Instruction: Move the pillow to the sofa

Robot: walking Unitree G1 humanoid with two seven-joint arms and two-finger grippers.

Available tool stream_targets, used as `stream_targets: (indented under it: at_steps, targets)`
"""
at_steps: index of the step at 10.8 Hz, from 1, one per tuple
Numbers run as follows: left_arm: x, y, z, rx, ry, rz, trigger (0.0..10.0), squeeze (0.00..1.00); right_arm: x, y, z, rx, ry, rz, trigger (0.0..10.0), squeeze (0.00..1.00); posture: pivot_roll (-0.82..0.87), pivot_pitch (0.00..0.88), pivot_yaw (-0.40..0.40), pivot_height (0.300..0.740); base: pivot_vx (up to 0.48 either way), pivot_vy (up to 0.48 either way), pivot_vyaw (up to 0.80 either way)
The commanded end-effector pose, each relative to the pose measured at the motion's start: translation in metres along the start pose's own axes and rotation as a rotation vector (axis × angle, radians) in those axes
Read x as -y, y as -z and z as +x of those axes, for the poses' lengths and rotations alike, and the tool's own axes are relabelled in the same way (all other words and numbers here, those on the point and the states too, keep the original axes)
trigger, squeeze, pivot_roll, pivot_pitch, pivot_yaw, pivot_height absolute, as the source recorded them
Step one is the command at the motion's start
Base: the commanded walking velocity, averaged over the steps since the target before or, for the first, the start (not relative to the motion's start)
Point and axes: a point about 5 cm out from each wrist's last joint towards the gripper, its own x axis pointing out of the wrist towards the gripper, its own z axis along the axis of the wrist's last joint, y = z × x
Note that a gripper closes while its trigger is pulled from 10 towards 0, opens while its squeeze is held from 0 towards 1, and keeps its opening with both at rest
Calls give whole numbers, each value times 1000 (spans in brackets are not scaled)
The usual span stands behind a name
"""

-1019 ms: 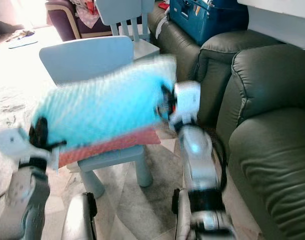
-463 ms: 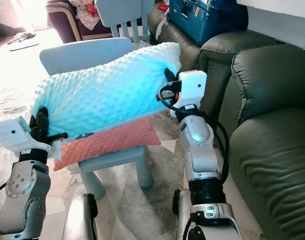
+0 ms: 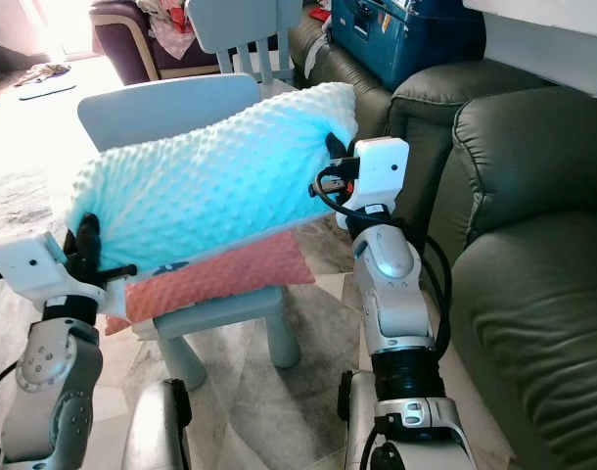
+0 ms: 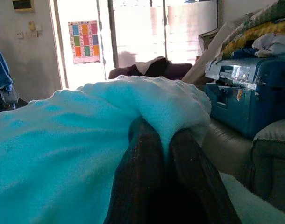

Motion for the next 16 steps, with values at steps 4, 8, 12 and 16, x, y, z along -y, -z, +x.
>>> stream_targets:
  at_steps: [4,8,12,16]
  targets:
    - [-3,0,-1,6,-3,15,0,0,-4,-6,3,21,-15,8,0,0,-178,0,52,596,0,0,0]
    - [-2,1,-1,3,-1,17,0,0,-4,-4,2,17,-18,10,0,0,-180,0,54,660,0,0,0]
    - [-2,3,-2,-2,3,23,0,0,-5,-4,3,18,-18,13,0,0,-177,0,55,729,0,0,0]
    - [-2,4,-1,-7,9,25,0,0,-5,-5,4,28,-16,11,0,0,-177,0,56,740,0,0,0]
